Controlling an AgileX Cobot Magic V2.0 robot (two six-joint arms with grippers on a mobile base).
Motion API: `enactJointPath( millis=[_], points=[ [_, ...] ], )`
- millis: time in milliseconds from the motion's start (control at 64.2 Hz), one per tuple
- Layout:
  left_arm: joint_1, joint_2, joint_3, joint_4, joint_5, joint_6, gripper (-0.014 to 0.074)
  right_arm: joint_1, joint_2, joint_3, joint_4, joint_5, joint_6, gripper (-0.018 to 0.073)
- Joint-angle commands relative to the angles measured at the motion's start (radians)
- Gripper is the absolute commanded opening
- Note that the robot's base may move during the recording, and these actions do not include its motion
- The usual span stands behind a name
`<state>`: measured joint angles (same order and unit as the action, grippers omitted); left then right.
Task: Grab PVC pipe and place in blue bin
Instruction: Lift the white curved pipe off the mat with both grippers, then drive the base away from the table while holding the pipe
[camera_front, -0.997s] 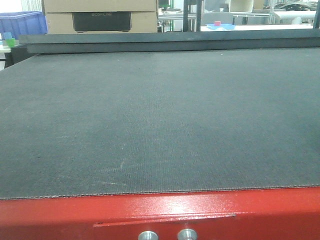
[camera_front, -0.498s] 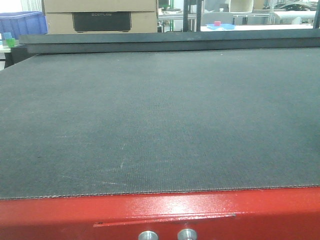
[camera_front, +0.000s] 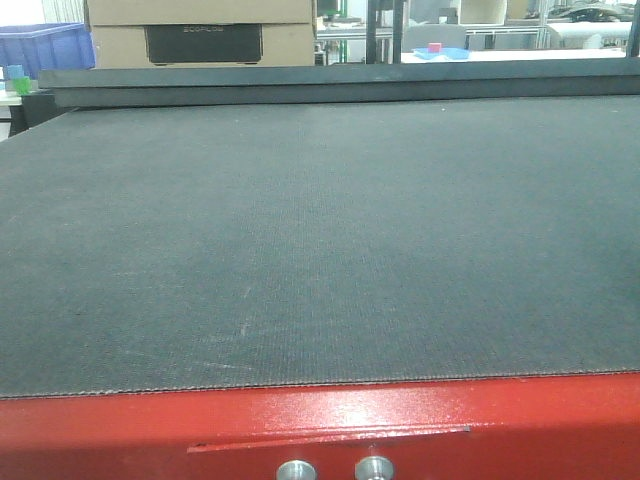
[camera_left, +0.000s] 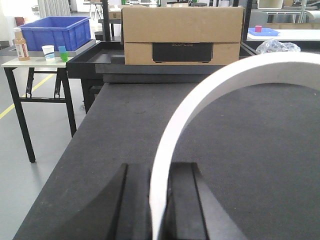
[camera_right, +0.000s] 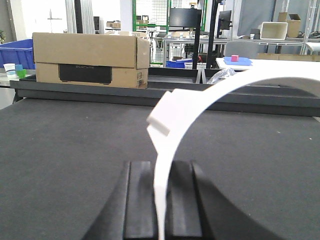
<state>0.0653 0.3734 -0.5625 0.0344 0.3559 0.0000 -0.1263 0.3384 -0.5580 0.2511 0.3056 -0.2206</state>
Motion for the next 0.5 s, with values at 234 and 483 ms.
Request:
enactJointPath(
  millis=[234, 483],
  points=[
    [0.002, -0.004, 0.0, -0.004, -0.032, 0.0, -0.0111, 0.0, -0.004, 0.001, -0.002, -0.031, -0.009, -0.0168],
    [0.002, -0.004, 0.0, -0.004, -0.032, 0.0, -0.0111, 0.0, -0.004, 0.001, -0.002, -0.031, -0.009, -0.0168]
  ],
)
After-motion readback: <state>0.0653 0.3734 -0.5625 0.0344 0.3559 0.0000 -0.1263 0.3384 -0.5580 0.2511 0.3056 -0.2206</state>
